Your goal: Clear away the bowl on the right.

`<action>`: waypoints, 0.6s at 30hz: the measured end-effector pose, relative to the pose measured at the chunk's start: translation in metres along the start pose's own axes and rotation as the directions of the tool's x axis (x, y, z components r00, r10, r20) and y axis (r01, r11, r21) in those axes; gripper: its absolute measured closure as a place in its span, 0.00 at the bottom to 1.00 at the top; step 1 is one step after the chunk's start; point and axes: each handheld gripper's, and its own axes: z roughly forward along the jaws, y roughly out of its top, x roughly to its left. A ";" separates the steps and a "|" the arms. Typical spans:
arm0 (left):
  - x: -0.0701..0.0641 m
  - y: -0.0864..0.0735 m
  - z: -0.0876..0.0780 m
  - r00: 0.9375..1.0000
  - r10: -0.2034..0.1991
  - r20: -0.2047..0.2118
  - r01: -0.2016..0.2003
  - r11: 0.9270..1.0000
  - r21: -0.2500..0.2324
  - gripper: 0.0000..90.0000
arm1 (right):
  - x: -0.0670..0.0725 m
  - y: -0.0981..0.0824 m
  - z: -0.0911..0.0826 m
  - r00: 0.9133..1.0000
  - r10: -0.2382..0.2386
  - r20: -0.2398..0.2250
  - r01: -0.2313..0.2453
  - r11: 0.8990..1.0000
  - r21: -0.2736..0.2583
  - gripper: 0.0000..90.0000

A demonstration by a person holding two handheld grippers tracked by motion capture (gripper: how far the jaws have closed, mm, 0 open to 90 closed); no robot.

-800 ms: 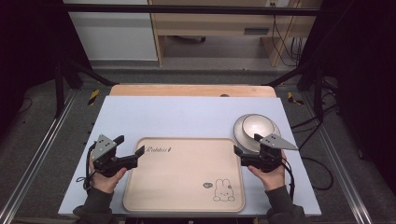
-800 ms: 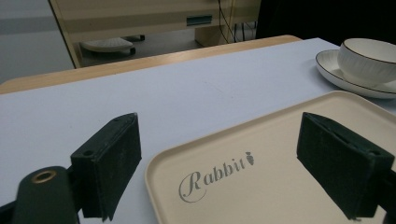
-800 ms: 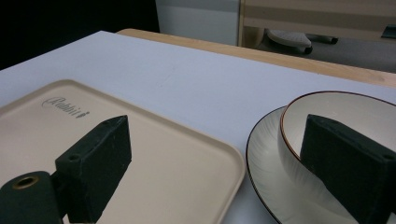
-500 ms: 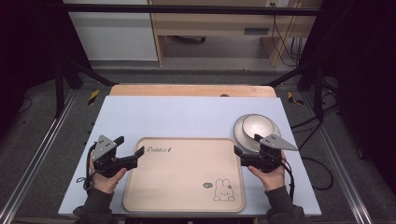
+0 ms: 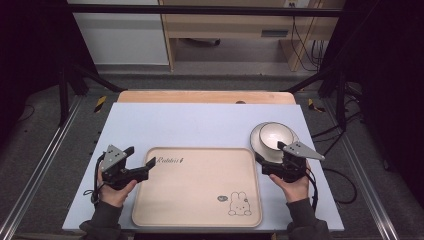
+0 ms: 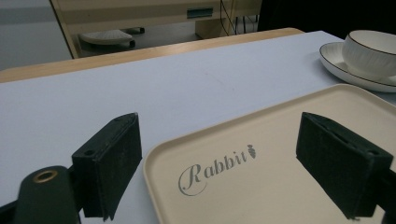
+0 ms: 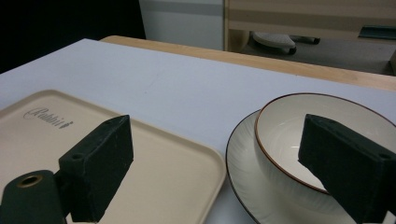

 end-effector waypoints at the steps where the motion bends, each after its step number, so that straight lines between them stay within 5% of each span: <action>1: 0.000 0.000 0.000 1.000 0.000 0.000 0.000 1.000 0.001 0.15 | -0.001 0.001 -0.001 1.000 -0.002 0.006 0.002 1.000 0.001 0.12; 8: 0.000 -0.001 0.002 1.000 -0.001 -0.002 0.001 1.000 0.004 0.15 | -0.008 0.007 -0.008 1.000 0.000 0.030 0.001 1.000 -0.025 0.15; 18: -0.001 -0.002 0.003 1.000 0.003 -0.001 -0.003 1.000 0.012 0.15 | -0.014 0.010 -0.007 0.999 0.009 0.050 -0.009 1.000 0.009 0.18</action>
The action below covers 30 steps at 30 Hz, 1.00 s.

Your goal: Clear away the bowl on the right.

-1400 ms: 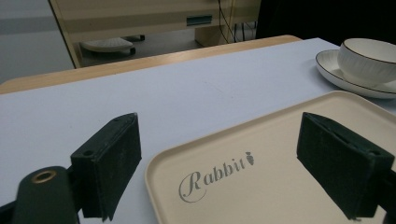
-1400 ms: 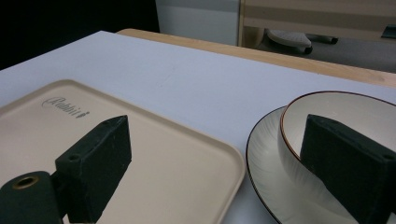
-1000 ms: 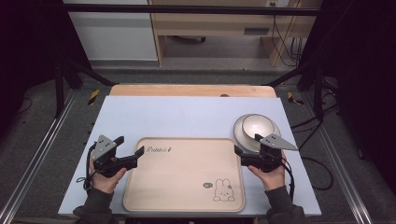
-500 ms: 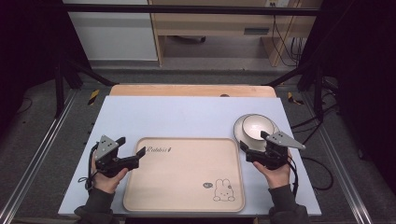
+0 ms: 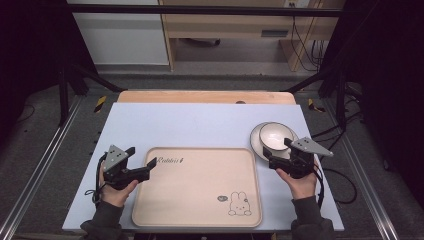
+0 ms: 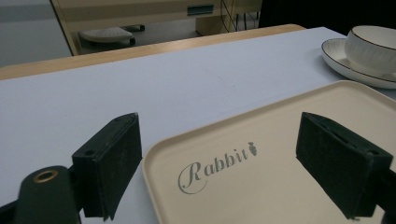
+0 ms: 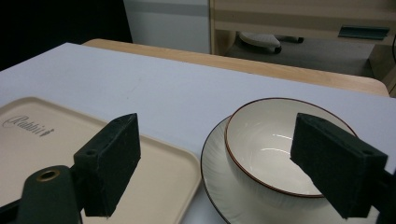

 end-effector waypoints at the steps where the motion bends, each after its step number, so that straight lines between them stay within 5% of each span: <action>1: 0.000 0.000 0.000 1.000 -0.001 0.000 0.001 1.000 0.000 0.16 | 0.000 0.001 0.000 1.000 0.007 0.002 -0.007 1.000 0.001 0.18; 30: -0.001 -0.003 0.004 1.000 0.004 0.002 -0.004 1.000 0.015 0.16 | -0.028 0.018 0.008 0.996 0.026 0.089 -0.028 0.999 0.018 0.24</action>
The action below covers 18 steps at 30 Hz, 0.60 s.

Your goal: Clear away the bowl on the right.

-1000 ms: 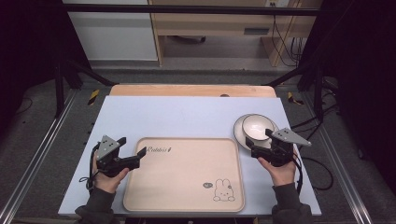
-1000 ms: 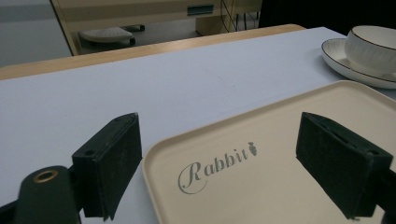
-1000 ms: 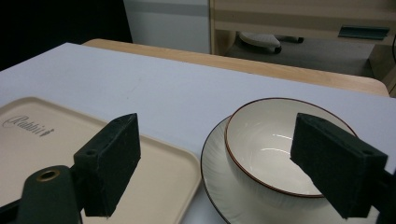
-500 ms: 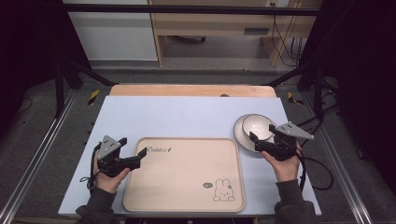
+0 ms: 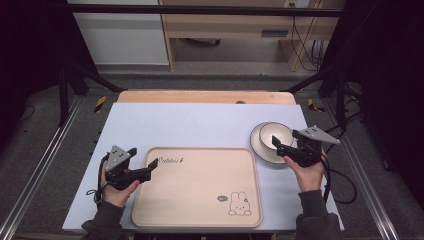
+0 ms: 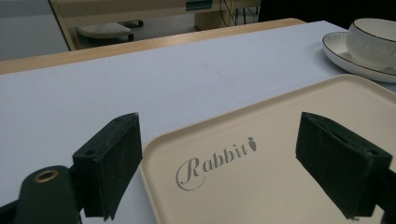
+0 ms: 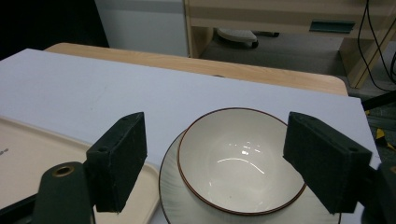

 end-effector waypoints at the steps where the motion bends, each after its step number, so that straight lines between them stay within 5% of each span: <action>1: 0.000 0.000 0.000 1.000 0.001 0.001 -0.001 1.000 0.001 0.16 | -0.001 0.000 0.001 1.000 0.006 -0.001 -0.006 1.000 0.001 0.25; 18: 0.001 -0.001 0.002 1.000 0.002 0.002 -0.002 1.000 0.014 0.16 | -0.012 0.005 0.023 0.999 0.014 0.038 -0.017 0.997 0.071 0.27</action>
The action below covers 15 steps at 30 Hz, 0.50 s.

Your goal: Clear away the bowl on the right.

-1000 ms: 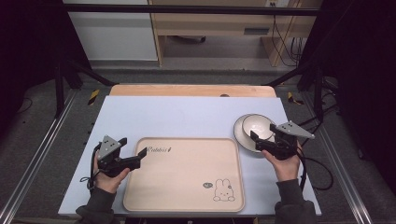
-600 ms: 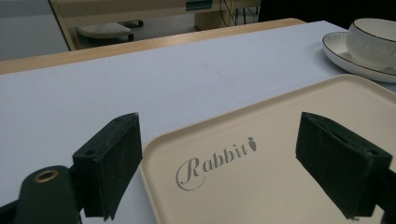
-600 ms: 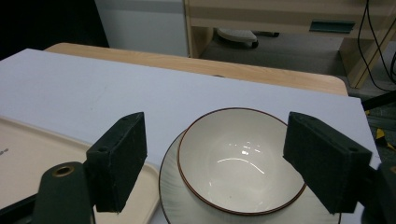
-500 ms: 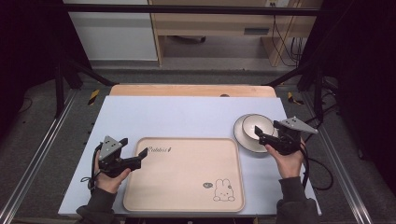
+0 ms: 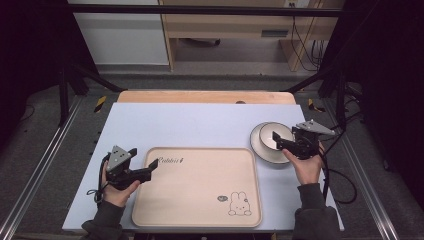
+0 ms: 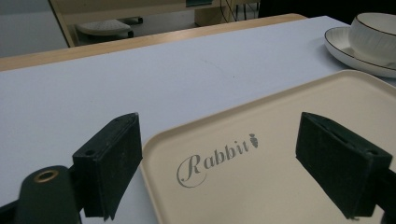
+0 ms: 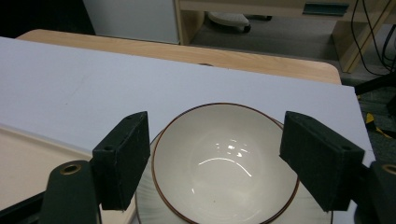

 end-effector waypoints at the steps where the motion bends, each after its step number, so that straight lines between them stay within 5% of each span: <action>1: 0.000 0.000 0.000 1.000 0.001 0.000 -0.001 1.000 0.001 0.16 | -0.001 0.001 0.001 1.000 0.005 0.000 -0.005 1.000 0.000 0.27; 15: -0.001 -0.001 0.001 1.000 0.005 0.000 -0.005 1.000 0.003 0.16 | -0.013 0.010 0.017 0.999 0.016 0.041 -0.016 1.000 0.013 0.29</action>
